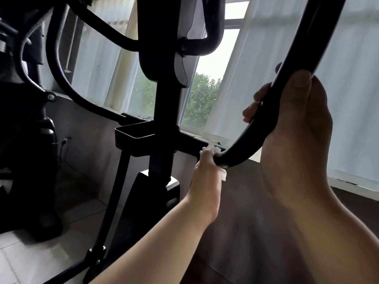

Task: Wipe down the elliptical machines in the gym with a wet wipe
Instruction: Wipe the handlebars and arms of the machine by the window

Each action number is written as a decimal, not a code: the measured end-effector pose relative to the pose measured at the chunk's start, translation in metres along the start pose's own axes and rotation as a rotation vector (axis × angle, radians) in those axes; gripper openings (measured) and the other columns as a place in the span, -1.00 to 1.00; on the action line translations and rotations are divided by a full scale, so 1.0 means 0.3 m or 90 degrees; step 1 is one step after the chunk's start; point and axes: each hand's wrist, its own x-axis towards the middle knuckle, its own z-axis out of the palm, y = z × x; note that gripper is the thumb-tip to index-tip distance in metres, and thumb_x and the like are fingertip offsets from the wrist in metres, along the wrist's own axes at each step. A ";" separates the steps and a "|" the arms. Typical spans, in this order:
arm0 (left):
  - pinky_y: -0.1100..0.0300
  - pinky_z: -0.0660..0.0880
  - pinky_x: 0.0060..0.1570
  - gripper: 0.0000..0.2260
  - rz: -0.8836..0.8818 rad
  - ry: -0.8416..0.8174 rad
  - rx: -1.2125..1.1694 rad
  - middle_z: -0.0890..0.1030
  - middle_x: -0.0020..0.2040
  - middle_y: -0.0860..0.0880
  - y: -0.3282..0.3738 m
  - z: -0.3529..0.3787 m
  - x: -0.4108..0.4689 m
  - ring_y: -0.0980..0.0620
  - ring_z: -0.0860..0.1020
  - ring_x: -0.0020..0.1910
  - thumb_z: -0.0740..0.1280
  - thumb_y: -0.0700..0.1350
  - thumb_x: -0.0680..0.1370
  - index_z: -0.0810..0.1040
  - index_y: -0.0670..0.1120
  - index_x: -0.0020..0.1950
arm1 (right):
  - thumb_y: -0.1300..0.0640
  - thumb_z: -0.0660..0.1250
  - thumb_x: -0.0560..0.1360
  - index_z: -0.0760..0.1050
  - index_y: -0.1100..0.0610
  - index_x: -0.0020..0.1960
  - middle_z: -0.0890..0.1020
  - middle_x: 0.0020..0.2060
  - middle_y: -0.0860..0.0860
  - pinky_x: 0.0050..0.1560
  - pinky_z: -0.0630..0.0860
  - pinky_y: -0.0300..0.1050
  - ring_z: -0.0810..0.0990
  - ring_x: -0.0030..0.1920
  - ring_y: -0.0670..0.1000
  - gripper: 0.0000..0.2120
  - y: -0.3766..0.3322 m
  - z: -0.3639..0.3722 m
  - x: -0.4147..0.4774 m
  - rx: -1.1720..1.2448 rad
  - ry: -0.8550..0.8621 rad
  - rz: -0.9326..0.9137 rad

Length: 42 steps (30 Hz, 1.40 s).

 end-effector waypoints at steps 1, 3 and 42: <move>0.08 0.21 -0.18 -0.87 -0.019 -0.001 -0.003 0.26 -0.38 0.01 0.009 0.001 0.011 0.02 0.20 -0.33 0.16 -0.02 0.37 0.34 0.02 -0.39 | 0.03 0.05 0.73 0.42 0.06 0.03 0.56 -0.23 -0.06 -0.15 0.56 -0.09 0.58 -0.26 -0.01 -0.78 -0.001 0.001 0.000 -0.004 0.002 0.000; 0.10 0.20 -0.25 -0.82 -0.018 -0.032 0.006 0.26 -0.39 -0.01 0.018 -0.003 0.016 0.01 0.22 -0.33 0.13 -0.11 0.44 0.27 0.00 -0.37 | 0.01 0.05 0.73 0.42 0.03 0.02 0.57 -0.23 -0.07 -0.15 0.57 -0.10 0.60 -0.26 -0.02 -0.77 -0.001 0.000 -0.001 -0.016 0.003 0.000; 0.10 0.27 -0.15 -0.72 0.009 -0.041 -0.018 0.27 -0.30 0.00 -0.057 0.017 0.084 0.05 0.27 -0.30 0.12 0.12 0.57 0.23 -0.03 -0.22 | 0.02 0.04 0.73 0.42 0.01 0.04 0.57 -0.23 -0.09 -0.19 0.54 -0.19 0.59 -0.26 -0.05 -0.79 -0.002 -0.004 -0.004 -0.015 0.000 0.002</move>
